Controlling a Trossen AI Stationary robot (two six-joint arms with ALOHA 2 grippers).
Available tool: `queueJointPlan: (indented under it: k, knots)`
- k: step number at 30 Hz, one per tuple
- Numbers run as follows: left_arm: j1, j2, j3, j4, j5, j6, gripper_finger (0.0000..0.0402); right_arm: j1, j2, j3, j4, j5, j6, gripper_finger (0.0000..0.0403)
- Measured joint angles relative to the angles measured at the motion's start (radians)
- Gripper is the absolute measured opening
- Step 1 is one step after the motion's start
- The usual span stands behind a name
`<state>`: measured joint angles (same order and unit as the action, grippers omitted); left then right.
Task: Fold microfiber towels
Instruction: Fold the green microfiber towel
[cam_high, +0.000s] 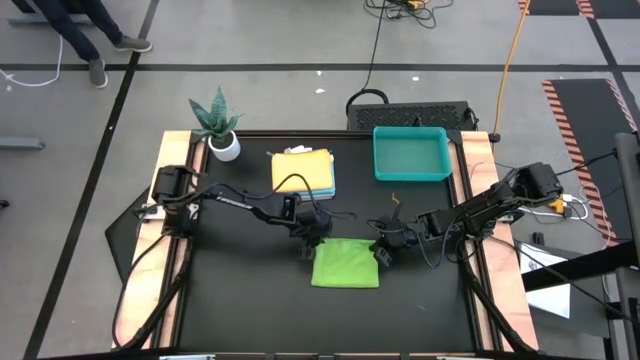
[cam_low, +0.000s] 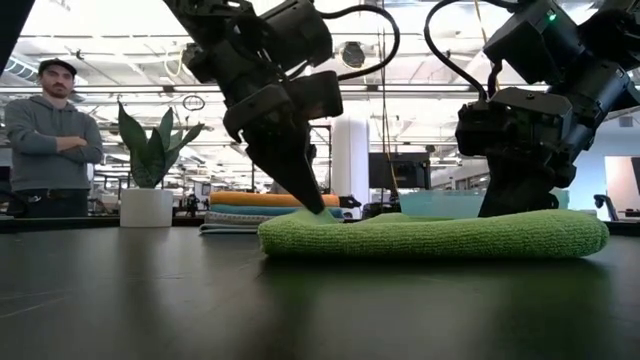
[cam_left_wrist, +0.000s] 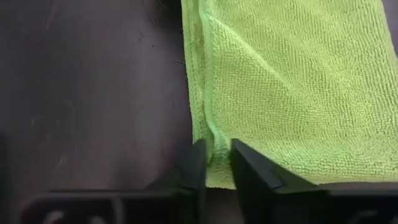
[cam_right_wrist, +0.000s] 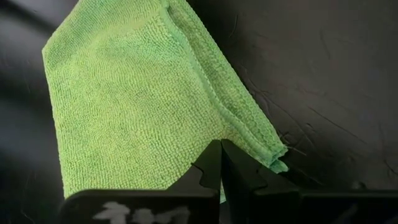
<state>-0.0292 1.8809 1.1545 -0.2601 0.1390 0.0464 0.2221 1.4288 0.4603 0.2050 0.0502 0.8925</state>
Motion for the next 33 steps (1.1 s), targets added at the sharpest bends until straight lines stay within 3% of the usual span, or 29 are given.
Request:
queueJointPlan:
  k: [4, 12, 17, 26, 33]
  knots:
    - [0.006, 0.0, 0.0, -0.005, 0.001, 0.001, 0.0012, 0.0, 0.0, 0.0, 0.0, 0.0, 0.0, 0.0]
    - [0.009, 0.0, 0.0, -0.086, -0.04, -0.007, 0.0004, -0.001, 0.0, 0.0, -0.013, 0.0, 0.008, 0.0]
    - [0.011, 0.0, 0.0, -0.031, -0.108, -0.048, 0.0037, -0.008, 0.0, 0.0, -0.007, 0.0, -0.008, 0.0]
    - [0.007, -0.086, 0.0, -0.052, -0.106, -0.135, 0.0121, -0.014, -0.101, -0.001, -0.007, -0.002, -0.015, 0.0]
    - [-0.036, -0.052, 0.003, -0.038, -0.038, -0.187, 0.0122, -0.021, -0.103, -0.001, -0.064, 0.002, -0.015, 0.0]
